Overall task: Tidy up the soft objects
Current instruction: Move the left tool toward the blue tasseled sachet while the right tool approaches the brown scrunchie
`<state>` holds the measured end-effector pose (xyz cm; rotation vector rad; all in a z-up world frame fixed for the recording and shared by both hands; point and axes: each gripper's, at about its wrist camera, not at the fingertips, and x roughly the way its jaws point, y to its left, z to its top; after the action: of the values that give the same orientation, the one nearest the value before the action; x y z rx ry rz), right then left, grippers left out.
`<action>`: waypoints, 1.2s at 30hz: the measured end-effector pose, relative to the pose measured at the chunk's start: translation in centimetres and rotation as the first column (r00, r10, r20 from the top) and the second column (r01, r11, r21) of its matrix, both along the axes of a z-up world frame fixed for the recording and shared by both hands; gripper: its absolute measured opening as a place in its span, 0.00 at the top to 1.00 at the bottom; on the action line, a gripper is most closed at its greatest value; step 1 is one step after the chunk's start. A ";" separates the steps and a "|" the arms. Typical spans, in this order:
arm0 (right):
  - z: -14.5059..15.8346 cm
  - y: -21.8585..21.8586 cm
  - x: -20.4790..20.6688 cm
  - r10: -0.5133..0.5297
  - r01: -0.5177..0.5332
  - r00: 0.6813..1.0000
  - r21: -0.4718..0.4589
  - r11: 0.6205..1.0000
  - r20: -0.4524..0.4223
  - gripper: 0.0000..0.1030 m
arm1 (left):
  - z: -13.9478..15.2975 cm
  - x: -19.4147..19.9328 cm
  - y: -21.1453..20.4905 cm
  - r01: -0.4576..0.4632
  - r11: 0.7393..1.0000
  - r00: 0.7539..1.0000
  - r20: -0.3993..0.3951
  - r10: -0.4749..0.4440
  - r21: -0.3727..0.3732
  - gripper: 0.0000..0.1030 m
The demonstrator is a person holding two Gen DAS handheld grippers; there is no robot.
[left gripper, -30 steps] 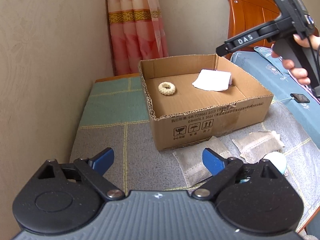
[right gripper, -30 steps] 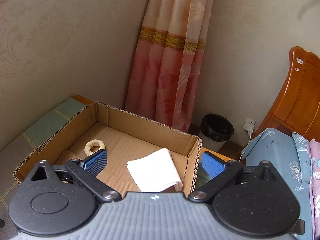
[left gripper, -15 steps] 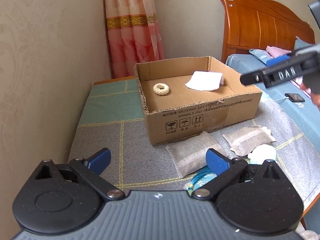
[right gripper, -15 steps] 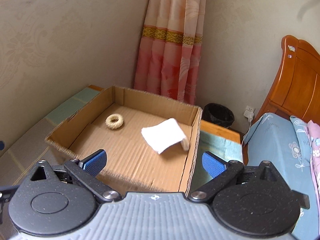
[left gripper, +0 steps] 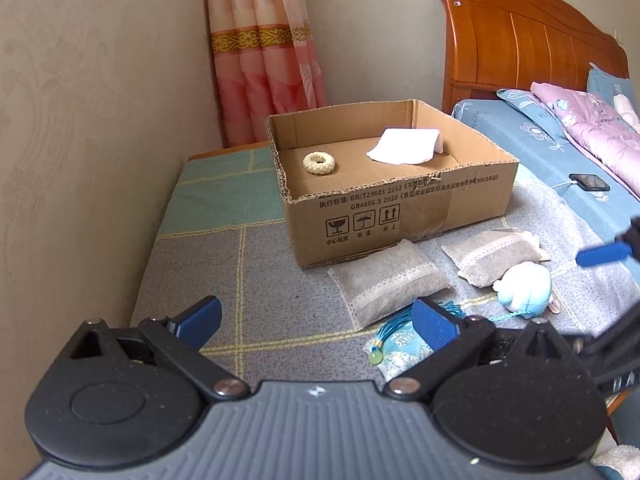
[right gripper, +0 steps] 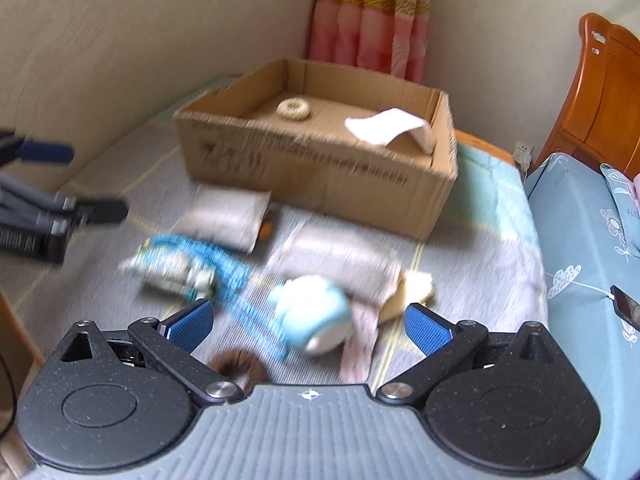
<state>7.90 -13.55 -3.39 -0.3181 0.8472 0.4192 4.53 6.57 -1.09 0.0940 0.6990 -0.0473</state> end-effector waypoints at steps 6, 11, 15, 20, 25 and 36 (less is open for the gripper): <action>-2.5 1.3 -1.6 0.015 -0.016 0.999 -0.029 0.999 -0.041 0.00 | -0.1 -0.2 0.0 0.001 1.000 1.000 0.000 -0.001 -0.007 0.02; -3.4 1.7 -1.0 -0.006 0.005 0.999 -0.022 1.000 -0.052 0.00 | -0.4 -0.2 -0.6 0.019 1.000 1.000 -0.014 -0.019 0.005 0.02; -3.8 0.3 -1.1 -0.015 0.013 0.999 -0.024 1.000 -0.051 0.00 | -0.8 0.2 -1.2 0.040 0.999 0.999 -0.033 -0.040 0.003 0.02; -4.1 -2.3 -1.0 0.003 0.000 0.997 0.036 0.999 -0.075 0.00 | -1.6 1.3 -2.8 0.086 0.996 0.995 -0.059 -0.085 0.007 0.02; -4.2 -2.6 -1.5 0.025 -0.022 0.998 0.046 0.999 -0.049 0.00 | -3.0 2.9 -4.9 0.133 0.991 0.987 -0.098 -0.130 0.016 0.02; -4.3 -2.8 -1.5 0.038 -0.036 0.999 0.058 0.998 -0.030 0.00 | -5.5 2.9 -4.9 0.120 0.992 0.978 -0.174 -0.115 0.023 0.02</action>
<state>6.36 -16.38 -7.64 -0.2752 0.8590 0.4832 7.45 1.68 -6.54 0.1650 0.8666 -0.1586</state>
